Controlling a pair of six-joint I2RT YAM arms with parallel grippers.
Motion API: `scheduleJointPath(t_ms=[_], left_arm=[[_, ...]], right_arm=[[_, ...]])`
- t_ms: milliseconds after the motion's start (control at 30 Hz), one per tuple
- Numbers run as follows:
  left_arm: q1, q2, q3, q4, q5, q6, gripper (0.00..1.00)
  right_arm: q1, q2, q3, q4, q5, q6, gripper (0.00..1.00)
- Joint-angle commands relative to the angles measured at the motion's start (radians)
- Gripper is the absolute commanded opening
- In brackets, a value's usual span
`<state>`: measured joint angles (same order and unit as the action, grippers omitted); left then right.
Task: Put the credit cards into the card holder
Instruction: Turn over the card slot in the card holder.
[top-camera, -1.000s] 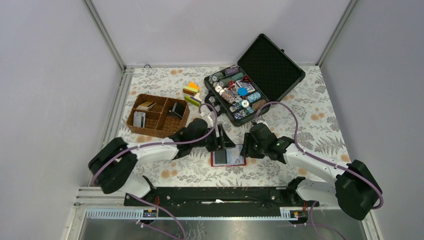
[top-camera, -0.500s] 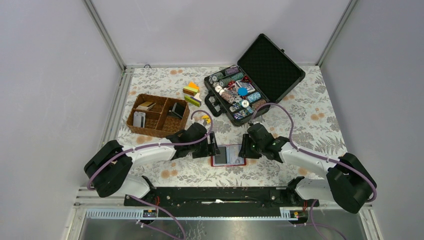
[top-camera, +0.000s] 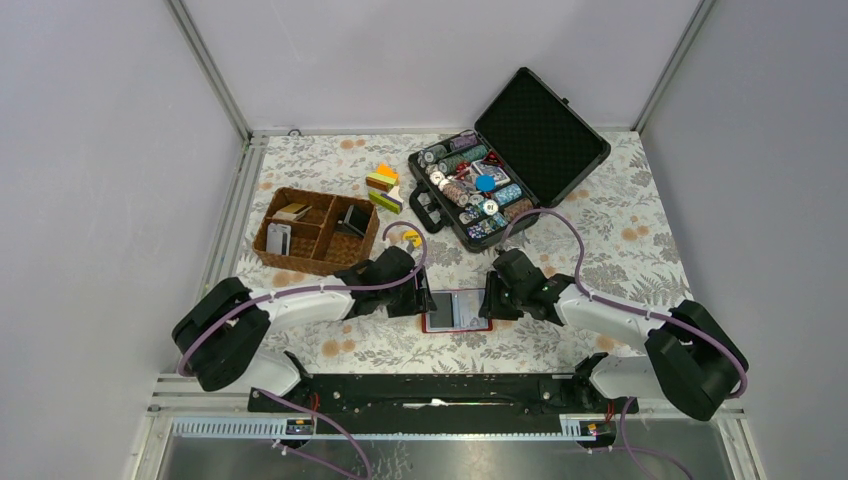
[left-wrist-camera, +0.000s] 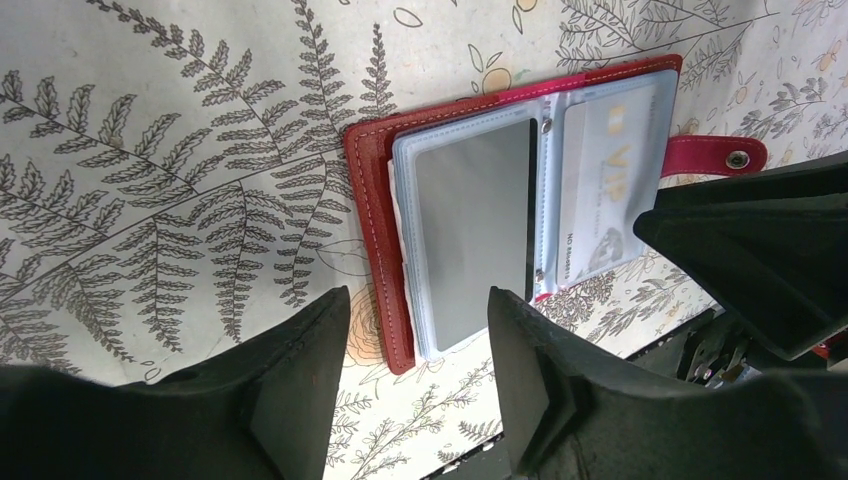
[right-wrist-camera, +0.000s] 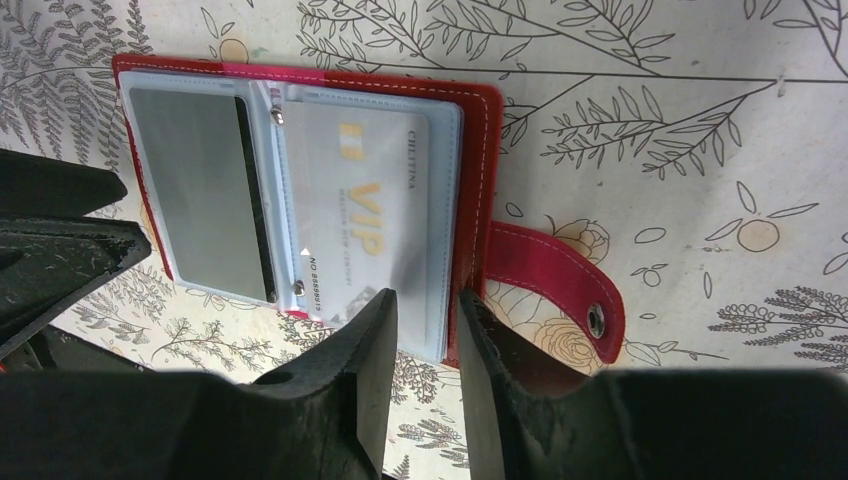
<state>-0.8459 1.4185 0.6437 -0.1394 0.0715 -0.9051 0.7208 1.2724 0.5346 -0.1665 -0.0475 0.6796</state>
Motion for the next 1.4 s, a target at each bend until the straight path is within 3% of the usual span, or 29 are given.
scheduleJointPath(t_ms=[0, 933, 1067, 1367], left_arm=[[0.002, 0.006, -0.012, 0.053, 0.010, 0.003, 0.55], [0.002, 0.022, -0.027, 0.101, 0.039, -0.012, 0.41], [0.002, 0.023, -0.031, 0.116, 0.046, -0.016, 0.38], [0.003, 0.025, -0.030, 0.135, 0.058, -0.021, 0.37]], right_arm=[[0.001, -0.005, 0.004, 0.018, -0.011, 0.001, 0.35], [0.003, -0.044, 0.074, -0.014, -0.059, -0.020, 0.26], [0.005, -0.047, 0.080, 0.001, -0.075, -0.030, 0.21], [0.048, -0.018, 0.110, 0.058, -0.120, -0.035, 0.26]])
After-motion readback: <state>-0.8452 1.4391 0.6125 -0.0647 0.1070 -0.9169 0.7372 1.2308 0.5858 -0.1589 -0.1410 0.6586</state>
